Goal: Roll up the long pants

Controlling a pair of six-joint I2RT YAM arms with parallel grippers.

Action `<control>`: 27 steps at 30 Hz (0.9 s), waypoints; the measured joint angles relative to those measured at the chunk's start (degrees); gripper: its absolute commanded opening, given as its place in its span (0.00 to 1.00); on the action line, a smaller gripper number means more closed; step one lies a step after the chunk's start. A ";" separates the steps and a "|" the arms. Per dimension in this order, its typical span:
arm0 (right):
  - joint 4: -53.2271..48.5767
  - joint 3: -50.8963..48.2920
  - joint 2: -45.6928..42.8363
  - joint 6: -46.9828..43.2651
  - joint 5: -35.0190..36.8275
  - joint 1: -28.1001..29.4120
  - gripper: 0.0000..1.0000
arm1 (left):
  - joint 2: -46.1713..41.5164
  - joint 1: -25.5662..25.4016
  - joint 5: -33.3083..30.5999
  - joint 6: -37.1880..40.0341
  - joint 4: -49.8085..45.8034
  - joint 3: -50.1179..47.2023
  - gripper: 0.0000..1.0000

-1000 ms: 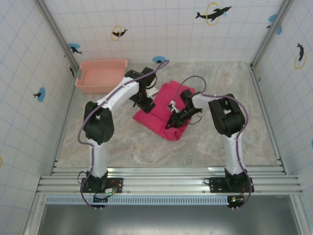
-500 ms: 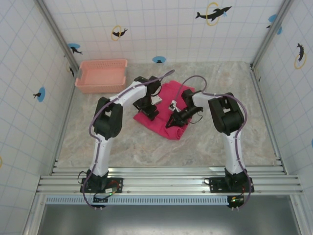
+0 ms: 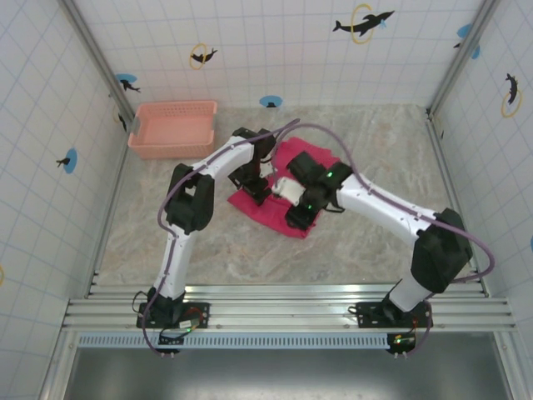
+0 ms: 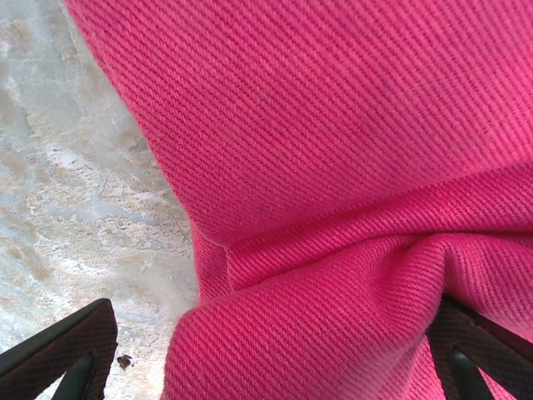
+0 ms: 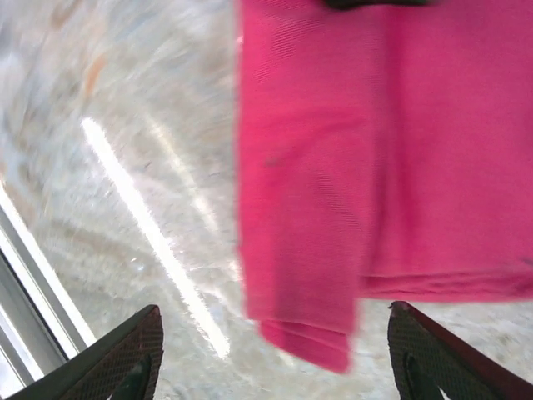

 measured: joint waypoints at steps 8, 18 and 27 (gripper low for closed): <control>8.50 -8.96 5.40 -2.12 15.52 11.32 0.74 | 0.07 0.00 -0.02 0.48 0.09 0.00 0.97; 17.31 -6.14 17.05 -7.02 33.62 13.31 0.70 | -0.09 0.00 -0.04 2.82 1.22 -0.72 0.97; 10.51 4.11 24.68 -5.20 32.63 11.21 0.28 | -0.94 0.37 -0.09 3.23 2.47 -1.57 0.97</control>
